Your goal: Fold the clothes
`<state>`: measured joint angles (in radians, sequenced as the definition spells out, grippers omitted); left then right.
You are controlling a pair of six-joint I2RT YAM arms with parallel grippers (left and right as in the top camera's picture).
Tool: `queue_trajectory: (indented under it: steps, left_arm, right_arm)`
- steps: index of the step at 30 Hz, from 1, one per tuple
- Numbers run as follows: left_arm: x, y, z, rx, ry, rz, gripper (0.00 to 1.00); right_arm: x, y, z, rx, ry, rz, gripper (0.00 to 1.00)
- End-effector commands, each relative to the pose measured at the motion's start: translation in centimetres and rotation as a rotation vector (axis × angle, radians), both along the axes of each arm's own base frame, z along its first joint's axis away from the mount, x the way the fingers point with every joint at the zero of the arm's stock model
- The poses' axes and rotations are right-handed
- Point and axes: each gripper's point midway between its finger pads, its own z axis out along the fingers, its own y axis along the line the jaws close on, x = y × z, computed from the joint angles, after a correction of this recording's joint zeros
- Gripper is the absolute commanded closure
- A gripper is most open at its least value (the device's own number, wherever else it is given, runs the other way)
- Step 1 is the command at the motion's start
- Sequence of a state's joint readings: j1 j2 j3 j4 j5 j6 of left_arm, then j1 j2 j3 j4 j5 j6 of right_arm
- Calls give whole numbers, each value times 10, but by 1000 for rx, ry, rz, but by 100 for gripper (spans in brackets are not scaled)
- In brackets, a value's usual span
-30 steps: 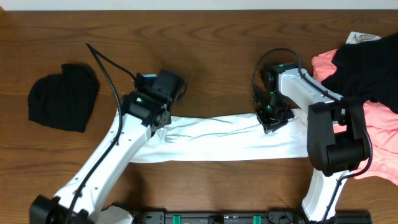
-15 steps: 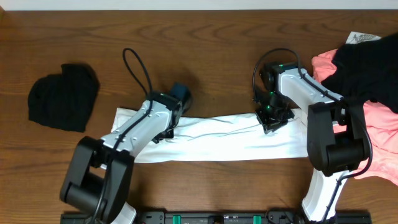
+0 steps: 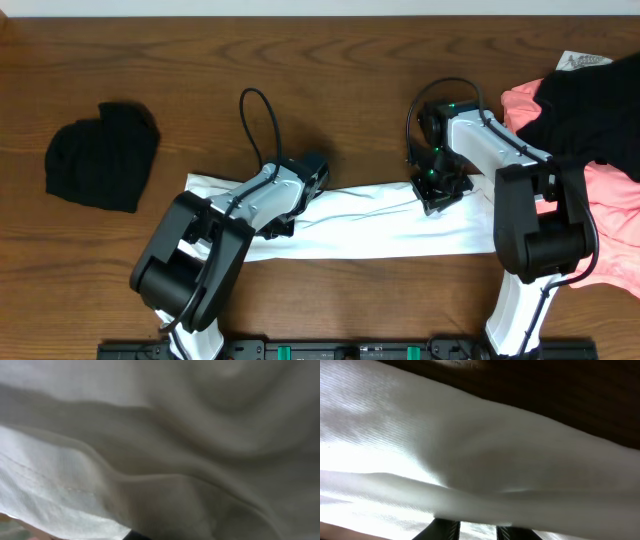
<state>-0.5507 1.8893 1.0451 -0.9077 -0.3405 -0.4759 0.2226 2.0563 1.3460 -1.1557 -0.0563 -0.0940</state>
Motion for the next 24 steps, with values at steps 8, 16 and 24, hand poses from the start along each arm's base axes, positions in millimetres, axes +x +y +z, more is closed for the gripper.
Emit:
queue_trajectory:
  steps: [8, 16, 24]
  left_arm:
    - [-6, 3, -2, 30, 78, -29, 94]
    - [16, 0, 66, -40, -133, -26, 94]
    - [41, 41, 85, -56, -288, 141, 89]
  right_arm:
    - [-2, -4, -4, -9, 5, -8, 77]
    - [-2, -4, -4, -9, 5, -9, 76]
    - [-2, -4, -4, -9, 5, -9, 76]
